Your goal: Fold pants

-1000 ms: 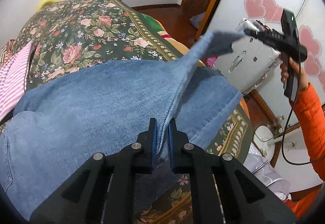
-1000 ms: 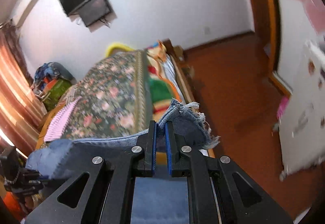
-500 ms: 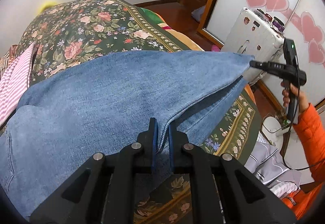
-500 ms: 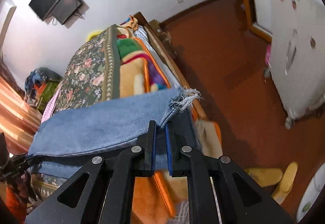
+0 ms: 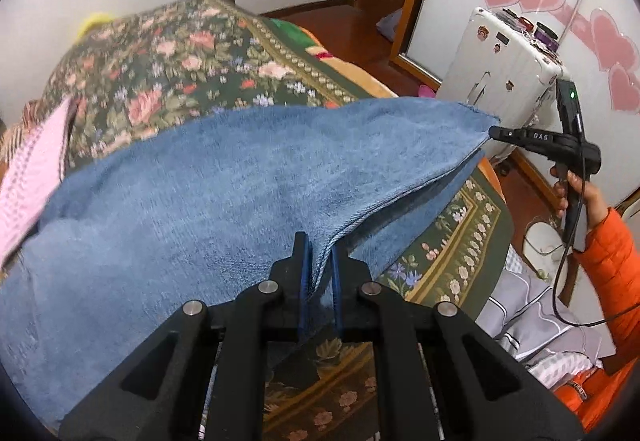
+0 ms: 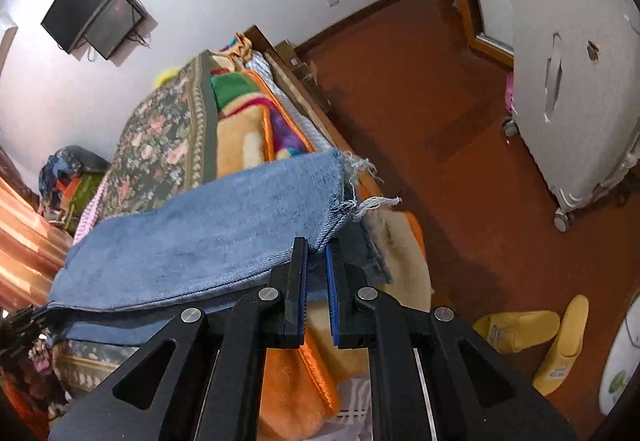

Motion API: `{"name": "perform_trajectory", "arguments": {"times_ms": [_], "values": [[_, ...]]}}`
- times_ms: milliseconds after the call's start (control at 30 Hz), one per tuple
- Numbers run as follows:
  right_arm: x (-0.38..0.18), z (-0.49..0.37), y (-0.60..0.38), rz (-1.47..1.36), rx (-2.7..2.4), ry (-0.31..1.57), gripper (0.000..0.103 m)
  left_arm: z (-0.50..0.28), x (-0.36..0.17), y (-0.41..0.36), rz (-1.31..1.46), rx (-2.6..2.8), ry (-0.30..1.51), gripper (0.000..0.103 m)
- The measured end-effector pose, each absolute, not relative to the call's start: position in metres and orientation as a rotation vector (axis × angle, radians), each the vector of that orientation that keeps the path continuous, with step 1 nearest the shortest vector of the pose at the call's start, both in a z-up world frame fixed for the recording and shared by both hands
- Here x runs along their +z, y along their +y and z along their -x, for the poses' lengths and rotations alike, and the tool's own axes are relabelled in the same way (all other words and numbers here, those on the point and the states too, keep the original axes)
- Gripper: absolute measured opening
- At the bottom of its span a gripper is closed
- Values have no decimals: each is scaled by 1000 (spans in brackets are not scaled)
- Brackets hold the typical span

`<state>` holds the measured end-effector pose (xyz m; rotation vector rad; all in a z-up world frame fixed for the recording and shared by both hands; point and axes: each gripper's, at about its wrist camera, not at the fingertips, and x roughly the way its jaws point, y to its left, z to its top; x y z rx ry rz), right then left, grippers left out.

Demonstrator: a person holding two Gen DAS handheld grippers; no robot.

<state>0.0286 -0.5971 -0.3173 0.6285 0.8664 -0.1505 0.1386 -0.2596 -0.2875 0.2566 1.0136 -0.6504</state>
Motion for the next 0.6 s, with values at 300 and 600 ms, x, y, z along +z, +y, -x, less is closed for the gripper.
{"name": "perform_trajectory", "arguments": {"times_ms": [300,600], "values": [[-329,-21,-597,-651,-182,906,13,-136,-288,-255,-236,-669,1041,17],[-283,-22,-574,-506,-164,888,25,-127,-263,-251,-182,-733,1007,30]]}}
